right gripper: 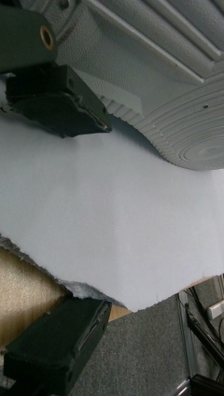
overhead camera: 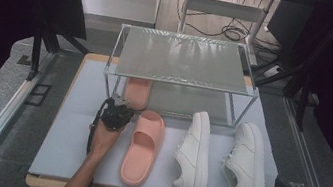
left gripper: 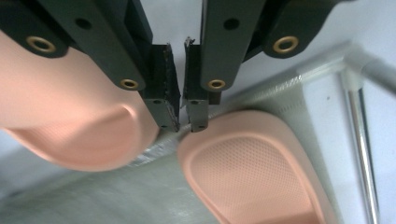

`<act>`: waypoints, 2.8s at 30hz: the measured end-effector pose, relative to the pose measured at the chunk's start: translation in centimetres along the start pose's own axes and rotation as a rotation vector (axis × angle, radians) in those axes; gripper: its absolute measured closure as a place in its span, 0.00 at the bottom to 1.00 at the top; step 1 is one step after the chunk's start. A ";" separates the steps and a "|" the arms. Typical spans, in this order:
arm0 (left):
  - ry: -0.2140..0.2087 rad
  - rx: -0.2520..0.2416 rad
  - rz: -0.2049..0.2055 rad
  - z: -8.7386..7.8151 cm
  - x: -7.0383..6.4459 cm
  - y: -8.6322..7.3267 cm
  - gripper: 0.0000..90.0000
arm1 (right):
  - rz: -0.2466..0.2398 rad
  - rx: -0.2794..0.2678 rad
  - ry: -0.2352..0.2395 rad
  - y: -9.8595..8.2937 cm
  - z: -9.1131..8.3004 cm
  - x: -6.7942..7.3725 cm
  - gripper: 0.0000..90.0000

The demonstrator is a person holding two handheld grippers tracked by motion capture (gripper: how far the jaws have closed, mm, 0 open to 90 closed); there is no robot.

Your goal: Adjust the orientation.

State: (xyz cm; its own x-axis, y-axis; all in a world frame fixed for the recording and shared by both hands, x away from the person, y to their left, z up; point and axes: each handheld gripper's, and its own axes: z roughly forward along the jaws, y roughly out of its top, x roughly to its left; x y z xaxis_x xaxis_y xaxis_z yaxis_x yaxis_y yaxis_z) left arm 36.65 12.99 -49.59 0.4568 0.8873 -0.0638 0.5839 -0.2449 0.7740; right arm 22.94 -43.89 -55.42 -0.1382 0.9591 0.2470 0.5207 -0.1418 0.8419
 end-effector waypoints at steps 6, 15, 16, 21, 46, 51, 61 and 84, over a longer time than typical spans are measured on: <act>-0.026 -0.014 -0.008 -2.8 -0.2 -1.0 0.80 | -0.001 0.000 0.000 0.0 0.0 0.0 0.14; -0.084 -0.049 0.003 -7.0 -2.0 -3.4 0.73 | 0.000 -0.001 -0.001 0.0 0.0 0.0 0.14; -0.089 -0.053 0.005 -7.4 -2.2 -3.6 0.72 | 0.000 -0.001 -0.001 0.0 0.0 0.0 0.14; -0.117 -0.078 0.012 -8.6 -3.5 -4.4 0.70 | 0.002 -0.002 -0.001 0.0 0.0 0.0 0.14; -0.086 -0.011 0.017 -4.2 -5.5 -4.9 0.73 | 0.002 -0.003 0.000 0.0 0.0 0.0 0.14; -0.082 -0.005 0.000 -4.3 -5.6 -4.7 0.76 | 0.002 -0.003 0.000 0.0 0.0 0.0 0.14; -0.093 -0.010 -0.009 -4.7 -5.4 -3.9 0.88 | 0.002 -0.003 0.000 0.0 0.0 0.0 0.14; -0.038 -0.073 -0.035 -2.2 -4.8 1.1 0.88 | -0.001 -0.002 0.000 0.0 0.0 0.0 0.14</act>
State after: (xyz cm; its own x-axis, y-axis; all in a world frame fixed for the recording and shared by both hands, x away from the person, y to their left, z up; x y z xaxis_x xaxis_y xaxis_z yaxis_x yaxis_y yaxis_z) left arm 33.60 9.35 -47.04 0.4625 0.8792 -0.1147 0.5507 -0.1834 0.8143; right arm 22.94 -43.89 -55.44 -0.1390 0.9592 0.2464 0.5190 -0.1414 0.8430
